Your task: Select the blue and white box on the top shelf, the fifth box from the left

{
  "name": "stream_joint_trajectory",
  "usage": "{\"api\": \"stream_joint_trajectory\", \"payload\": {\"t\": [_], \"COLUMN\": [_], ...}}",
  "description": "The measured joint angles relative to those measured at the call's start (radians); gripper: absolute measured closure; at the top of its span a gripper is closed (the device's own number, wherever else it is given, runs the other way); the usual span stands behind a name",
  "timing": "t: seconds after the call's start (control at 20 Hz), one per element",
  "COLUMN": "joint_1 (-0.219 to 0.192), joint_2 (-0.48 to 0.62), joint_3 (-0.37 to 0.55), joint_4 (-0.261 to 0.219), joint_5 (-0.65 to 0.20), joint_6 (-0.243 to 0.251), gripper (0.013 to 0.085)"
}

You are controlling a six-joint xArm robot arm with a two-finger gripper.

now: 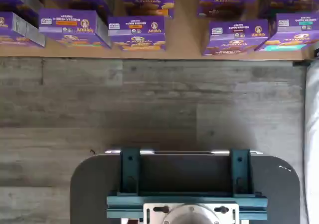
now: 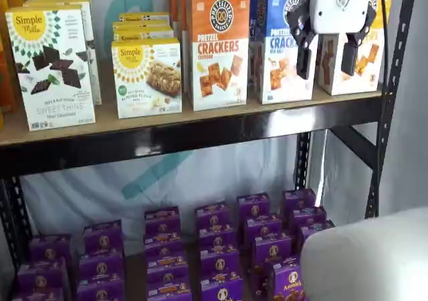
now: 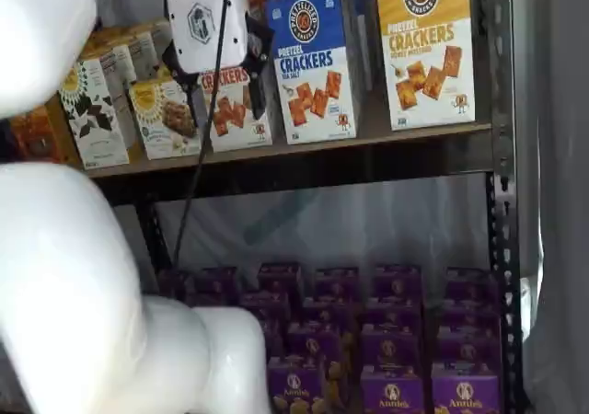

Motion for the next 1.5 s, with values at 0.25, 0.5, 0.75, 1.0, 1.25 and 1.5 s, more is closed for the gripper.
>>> {"api": "stream_joint_trajectory", "payload": {"t": [0.25,0.5,0.75,1.0,1.25,1.5], "joint_1": [-0.077,-0.051,-0.037,-0.056,-0.097,-0.128], "joint_2": [-0.003,-0.002,0.008,0.08,0.163,0.227], "joint_3": [0.004,0.008,0.012,-0.027,-0.084,-0.132], "joint_4": [0.088,0.06,0.026,0.005,-0.004,0.013], "joint_5": [-0.003,-0.018,-0.098,-0.197,-0.257,-0.272], "joint_6": [-0.04,-0.028,-0.03,-0.058,-0.1,-0.129], "gripper": [0.013,0.013,0.013,0.013,0.013,0.013]}}
